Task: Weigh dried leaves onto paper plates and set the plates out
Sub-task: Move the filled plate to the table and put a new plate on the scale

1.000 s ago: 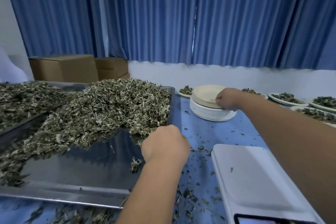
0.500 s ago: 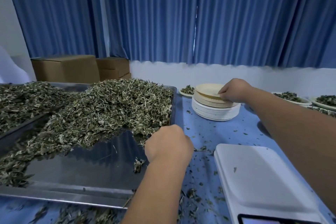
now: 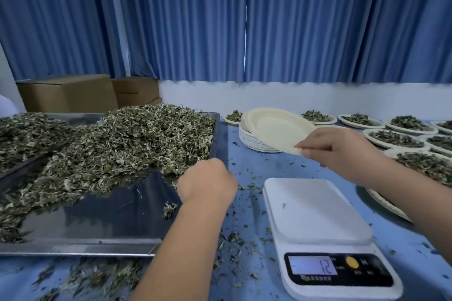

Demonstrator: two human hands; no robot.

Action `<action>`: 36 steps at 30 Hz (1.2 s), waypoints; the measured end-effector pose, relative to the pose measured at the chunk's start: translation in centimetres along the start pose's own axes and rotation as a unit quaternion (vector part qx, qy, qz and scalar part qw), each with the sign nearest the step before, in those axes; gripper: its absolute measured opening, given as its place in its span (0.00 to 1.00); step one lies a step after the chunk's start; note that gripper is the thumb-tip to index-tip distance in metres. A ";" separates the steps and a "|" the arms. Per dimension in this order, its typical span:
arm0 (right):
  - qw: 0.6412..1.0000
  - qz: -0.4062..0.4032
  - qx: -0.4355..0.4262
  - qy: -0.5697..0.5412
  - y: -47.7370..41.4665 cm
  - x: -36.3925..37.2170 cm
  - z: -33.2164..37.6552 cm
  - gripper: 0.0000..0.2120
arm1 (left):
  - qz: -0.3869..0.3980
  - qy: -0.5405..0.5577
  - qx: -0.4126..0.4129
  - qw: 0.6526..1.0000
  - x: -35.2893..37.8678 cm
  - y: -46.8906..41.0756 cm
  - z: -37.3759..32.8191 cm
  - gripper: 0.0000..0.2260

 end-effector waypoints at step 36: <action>0.978 -0.168 0.107 -0.058 9.4 -6.2 -4.9 0.13 | -0.155 0.348 -0.083 0.921 -7.6 -1.3 4.8 0.10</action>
Point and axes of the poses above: each hand's wrist, its own y-axis away from the middle knuckle, its own x-axis out of the palm, z = x × y, the point moved 10 cm from there along -y, towards the middle knuckle, and after that the axes turned 8 degrees about -z, right-handed, at the moved point
